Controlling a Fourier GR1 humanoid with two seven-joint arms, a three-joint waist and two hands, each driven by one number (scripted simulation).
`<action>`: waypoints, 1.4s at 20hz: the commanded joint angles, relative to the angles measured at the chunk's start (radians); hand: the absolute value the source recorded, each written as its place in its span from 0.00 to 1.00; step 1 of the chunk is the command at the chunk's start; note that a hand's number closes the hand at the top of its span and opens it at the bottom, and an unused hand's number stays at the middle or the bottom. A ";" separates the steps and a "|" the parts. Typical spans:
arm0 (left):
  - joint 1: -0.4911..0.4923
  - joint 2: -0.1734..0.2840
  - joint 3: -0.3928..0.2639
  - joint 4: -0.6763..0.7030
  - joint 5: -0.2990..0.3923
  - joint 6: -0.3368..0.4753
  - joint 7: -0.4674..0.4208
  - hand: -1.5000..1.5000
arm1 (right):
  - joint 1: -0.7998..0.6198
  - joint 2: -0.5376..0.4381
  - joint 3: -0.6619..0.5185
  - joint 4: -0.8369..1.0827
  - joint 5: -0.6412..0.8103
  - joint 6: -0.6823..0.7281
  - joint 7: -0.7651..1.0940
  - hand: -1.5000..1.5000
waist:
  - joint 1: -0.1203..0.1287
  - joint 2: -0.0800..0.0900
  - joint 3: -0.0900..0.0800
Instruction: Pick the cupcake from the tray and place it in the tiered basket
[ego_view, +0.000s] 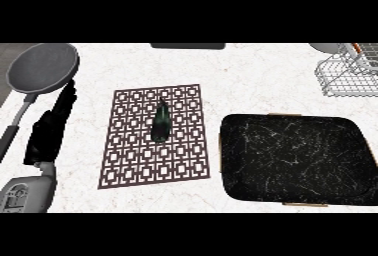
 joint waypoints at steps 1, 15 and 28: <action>-0.011 -0.017 -0.015 -0.018 0.001 -0.003 0.021 0.50 | -0.031 -0.098 0.018 0.183 0.122 -0.084 -0.094 1.00 | 0.010 0.005 0.001; -0.002 -0.043 -0.034 -0.009 -0.045 0.023 0.011 0.50 | -0.192 -0.128 -0.060 0.697 0.107 -0.150 -0.433 1.00 | 0.002 0.001 0.001; -0.016 0.000 0.016 0.012 0.002 -0.030 -0.014 0.50 | -0.248 -0.178 -0.188 0.959 0.016 -0.044 -0.466 0.00 | 0.017 0.009 0.002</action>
